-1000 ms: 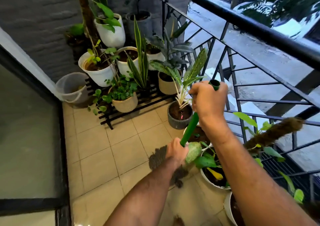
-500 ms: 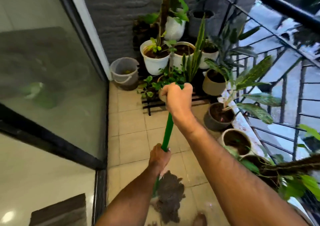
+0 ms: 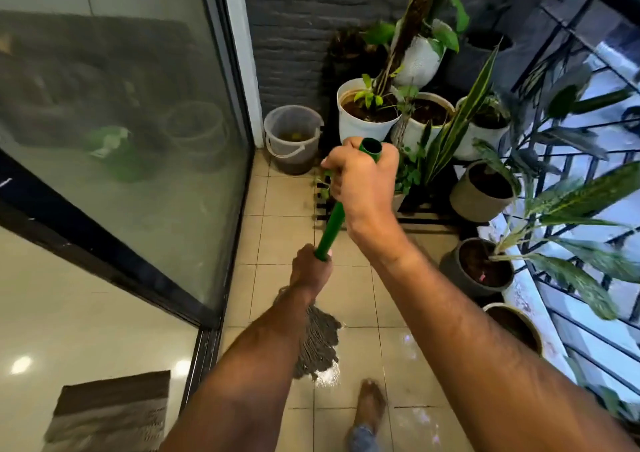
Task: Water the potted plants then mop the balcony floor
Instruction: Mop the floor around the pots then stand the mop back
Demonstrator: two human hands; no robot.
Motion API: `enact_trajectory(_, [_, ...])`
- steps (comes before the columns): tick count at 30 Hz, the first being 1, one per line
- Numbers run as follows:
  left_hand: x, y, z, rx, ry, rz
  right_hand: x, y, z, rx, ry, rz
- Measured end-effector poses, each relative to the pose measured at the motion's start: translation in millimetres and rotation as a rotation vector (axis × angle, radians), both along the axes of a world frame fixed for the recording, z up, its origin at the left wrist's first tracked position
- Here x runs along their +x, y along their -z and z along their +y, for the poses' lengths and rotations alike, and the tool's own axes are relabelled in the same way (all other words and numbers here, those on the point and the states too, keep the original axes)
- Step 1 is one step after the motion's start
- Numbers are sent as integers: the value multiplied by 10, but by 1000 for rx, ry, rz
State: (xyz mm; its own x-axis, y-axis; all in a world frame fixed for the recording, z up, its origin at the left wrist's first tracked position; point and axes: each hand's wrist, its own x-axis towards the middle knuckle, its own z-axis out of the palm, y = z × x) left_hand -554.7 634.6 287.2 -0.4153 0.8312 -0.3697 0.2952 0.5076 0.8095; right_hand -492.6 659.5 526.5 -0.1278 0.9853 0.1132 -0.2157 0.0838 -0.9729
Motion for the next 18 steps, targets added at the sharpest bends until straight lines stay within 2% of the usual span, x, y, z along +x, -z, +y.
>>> enact_trajectory(4, [-180,14,501,27,-63,74,-45,94,405,43,-23,53])
enact_trajectory(10, [-449,65,1046,-2,-200,234,-143,169,901,47,-177,134])
enact_trajectory(18, [-444,244,880,-87,-391,299,-98,316,1109,-42,-294,142])
